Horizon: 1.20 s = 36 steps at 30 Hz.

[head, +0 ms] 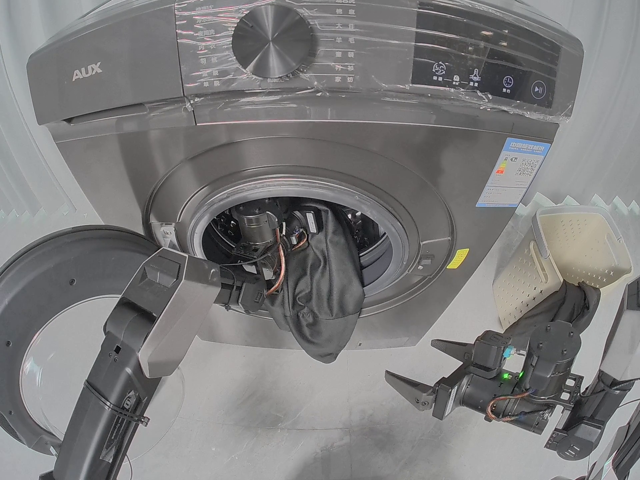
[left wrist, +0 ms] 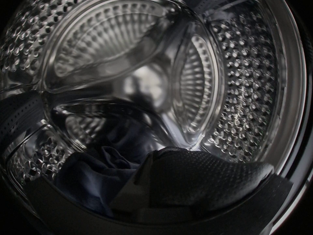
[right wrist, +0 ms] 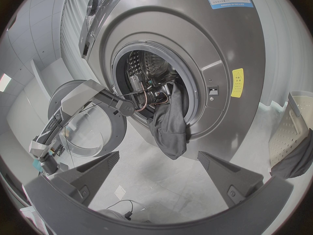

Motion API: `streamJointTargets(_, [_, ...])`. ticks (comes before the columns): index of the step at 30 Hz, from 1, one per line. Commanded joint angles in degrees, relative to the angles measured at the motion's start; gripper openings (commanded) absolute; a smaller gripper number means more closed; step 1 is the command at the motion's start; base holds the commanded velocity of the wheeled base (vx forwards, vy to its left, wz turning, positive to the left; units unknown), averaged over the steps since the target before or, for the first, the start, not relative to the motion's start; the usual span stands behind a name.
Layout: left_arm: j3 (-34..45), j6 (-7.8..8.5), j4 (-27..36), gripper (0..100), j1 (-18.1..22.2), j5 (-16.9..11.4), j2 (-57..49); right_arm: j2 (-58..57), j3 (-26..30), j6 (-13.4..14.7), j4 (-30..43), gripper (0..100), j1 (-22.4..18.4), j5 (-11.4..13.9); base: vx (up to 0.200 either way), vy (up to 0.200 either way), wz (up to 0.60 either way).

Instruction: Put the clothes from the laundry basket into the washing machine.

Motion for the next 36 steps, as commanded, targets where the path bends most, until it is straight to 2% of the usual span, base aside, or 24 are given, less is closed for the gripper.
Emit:
streamJointTargets(1, [-0.4,-2.76,-1.39,0,0.95,2.81,-0.36,0.38,0.07,-0.01,-0.03,100,0.3,0.01,0.0,0.0,0.0])
streamJointTargets(3, [-0.4,-4.08,-0.95,0,0.95,3.43,-1.33,0.47,0.15,-0.01,-0.03,100,0.3,-0.08,0.0,0.0,0.0])
streamJointTargets(6, [0.02,-4.25,-0.6,0,0.77,3.69,-2.82,0.56,0.24,-0.01,-0.03,100,0.3,-0.08,0.0,0.0,0.0])
streamJointTargets(7, [1.6,-4.34,-0.51,100,0.6,3.96,-3.7,0.56,0.24,-0.01,-0.03,100,0.3,-0.08,0.0,0.0,0.0])
streamJointTargets(9, [2.66,-4.43,-0.6,100,0.42,4.04,-4.32,0.56,0.15,-0.01,-0.03,100,0.3,-0.08,0.0,0.0,0.0])
streamJointTargets(11, [6.08,-5.4,-1.13,100,0.16,4.13,-5.99,0.56,0.15,-0.01,-0.03,100,0.3,-0.08,0.0,0.0,0.0])
streamJointTargets(14, [10.3,-7.86,-1.04,100,-0.63,5.19,-8.53,0.82,0.15,-0.01,-0.03,100,0.3,-0.08,0.0,0.0,0.0])
streamJointTargets(15, [11.18,-8.03,-0.86,100,-0.63,5.36,-8.97,0.91,0.15,-0.01,-0.03,100,0.3,-0.08,0.0,0.0,0.0])
streamJointTargets(16, [15.31,-8.21,-0.78,100,-0.72,5.45,-10.56,1.0,0.07,-0.01,-0.03,100,0.3,-0.08,0.0,0.0,0.0])
streamJointTargets(25, [35.97,-7.95,-1.48,100,-3.09,4.75,-17.59,1.0,0.07,-0.01,-0.03,100,0.38,-0.08,0.0,0.0,0.0])
streamJointTargets(30, [42.03,-7.77,-1.04,100,-4.5,4.39,-20.75,0.91,0.15,-0.01,-0.03,100,0.38,-0.08,0.0,0.0,0.0])
streamJointTargets(36, [46.6,-7.51,-0.07,100,-6.35,0.97,-21.28,1.0,-0.02,0.08,-0.03,100,1.18,-0.08,0.0,0.0,0.0])
